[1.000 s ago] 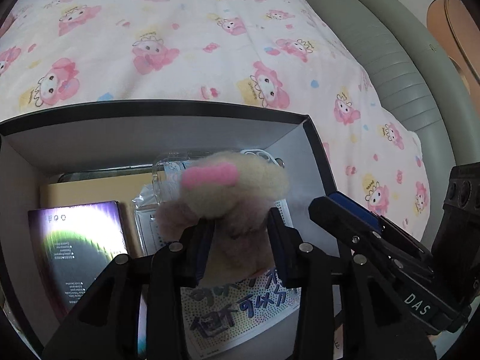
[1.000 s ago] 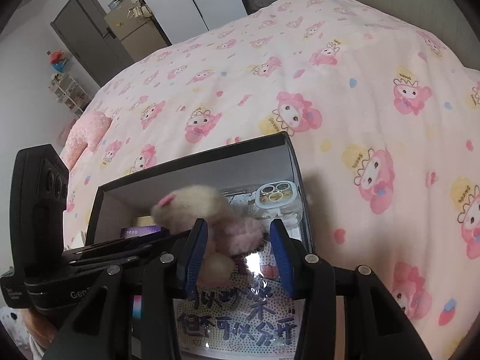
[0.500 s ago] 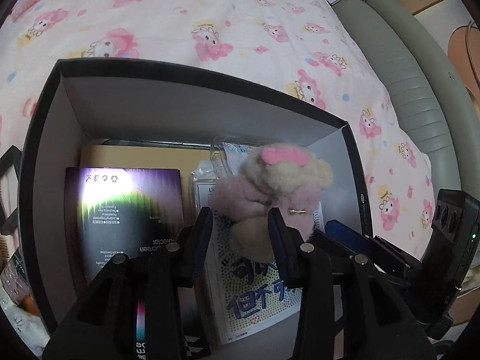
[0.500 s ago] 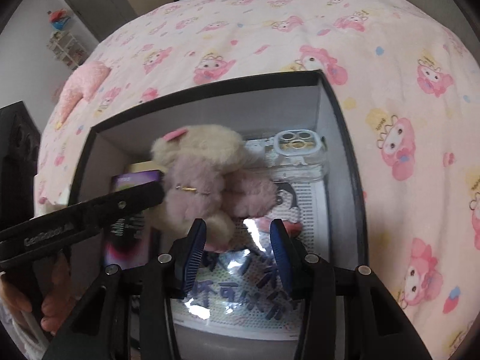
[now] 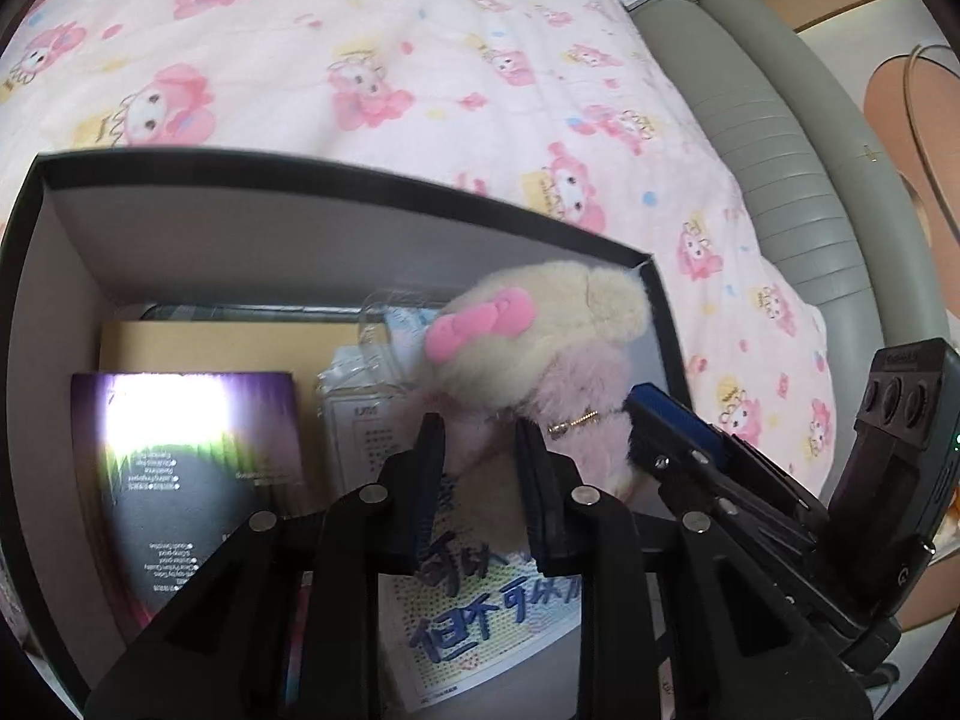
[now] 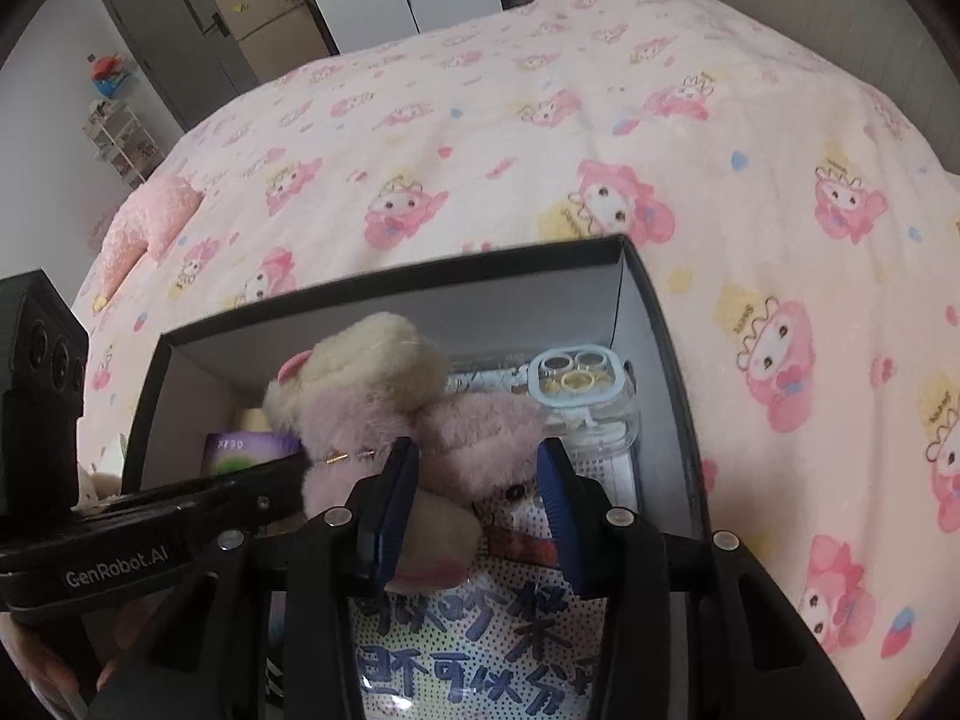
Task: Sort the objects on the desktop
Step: 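Lower the plush bear into the box onto the bead kit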
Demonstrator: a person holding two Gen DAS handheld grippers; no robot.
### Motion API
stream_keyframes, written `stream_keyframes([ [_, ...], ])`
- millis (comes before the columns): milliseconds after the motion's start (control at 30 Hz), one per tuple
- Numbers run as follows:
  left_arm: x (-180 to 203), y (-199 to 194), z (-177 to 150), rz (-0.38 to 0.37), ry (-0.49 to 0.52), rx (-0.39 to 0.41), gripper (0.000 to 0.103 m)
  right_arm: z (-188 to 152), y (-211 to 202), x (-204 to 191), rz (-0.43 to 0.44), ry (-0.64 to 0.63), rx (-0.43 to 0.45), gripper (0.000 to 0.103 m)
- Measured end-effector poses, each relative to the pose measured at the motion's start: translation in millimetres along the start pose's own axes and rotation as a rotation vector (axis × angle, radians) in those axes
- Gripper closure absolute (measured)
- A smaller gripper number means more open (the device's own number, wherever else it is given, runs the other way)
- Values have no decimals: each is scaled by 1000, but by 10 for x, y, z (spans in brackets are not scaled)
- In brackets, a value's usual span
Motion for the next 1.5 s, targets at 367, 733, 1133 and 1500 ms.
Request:
stream_keyframes([
  [367,-137,33,232,-14,-62,19,72,79,33,176,-12,67,9,65],
  [733,-322,134,161,78,-100,-3,73,-275,193,-155,16,2,-134,64],
  [1133,0,164,94,-8,12,-9,73,-112,-50,25,-97,22,-26,63],
  [1500,65,213,24,9,10,-18,72,-131,136,51,-66,30,-70,66],
])
Point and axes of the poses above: each gripper's, at about its wrist camera, not at the fingertips, and y roughly the way its jaws point, x to its right, z to its top, the point moved 9 cm from there along y, roughly the way its jaws point, and after that the axes turned 6 degrees about -y, right-handed, at the moved point
